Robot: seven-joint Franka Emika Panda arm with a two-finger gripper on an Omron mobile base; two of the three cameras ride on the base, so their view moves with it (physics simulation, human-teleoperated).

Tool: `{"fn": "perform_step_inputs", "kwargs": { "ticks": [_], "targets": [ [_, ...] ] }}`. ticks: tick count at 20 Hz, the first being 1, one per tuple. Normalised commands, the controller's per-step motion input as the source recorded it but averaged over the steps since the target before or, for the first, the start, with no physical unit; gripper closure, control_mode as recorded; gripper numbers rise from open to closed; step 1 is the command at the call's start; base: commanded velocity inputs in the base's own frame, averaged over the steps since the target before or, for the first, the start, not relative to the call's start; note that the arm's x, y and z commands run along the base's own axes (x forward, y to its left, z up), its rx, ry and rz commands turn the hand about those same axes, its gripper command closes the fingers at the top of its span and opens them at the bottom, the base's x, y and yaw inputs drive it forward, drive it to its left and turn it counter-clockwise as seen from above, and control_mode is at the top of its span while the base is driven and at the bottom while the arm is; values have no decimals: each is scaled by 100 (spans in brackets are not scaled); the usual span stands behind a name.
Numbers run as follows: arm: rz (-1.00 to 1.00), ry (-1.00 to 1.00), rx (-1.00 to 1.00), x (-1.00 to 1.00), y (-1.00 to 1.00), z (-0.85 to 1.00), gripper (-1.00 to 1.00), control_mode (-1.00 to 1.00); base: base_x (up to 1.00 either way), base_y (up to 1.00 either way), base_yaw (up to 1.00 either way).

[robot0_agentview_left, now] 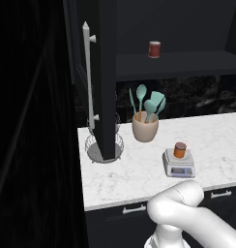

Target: Pick the jam and place it on the digital scale for weighing, and close the cabinet.

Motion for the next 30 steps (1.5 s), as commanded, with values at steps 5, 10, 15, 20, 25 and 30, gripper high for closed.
{"fn": "perform_step_inputs", "kwargs": {
  "ticks": [5, 10, 15, 20, 25, 30],
  "targets": [
    [0, 0, 7, 0, -36, 21, -100, -100, 0, 0, 0],
    [0, 0, 5, -3, -36, 5, -100, -100, 0, 0, 0],
    [0, 0, 3, 0, -27, 0, -100, -100, 0, 0, 0],
    [0, 0, 2, 0, -22, 0, -100, -100, 0, 0, 0],
    [0, 0, 2, -1, -24, 4, -100, -100, 0, 0, 0],
    [0, -1, 5, -6, -34, 6, -100, -100, 0, 0, 0]
  ]
}}
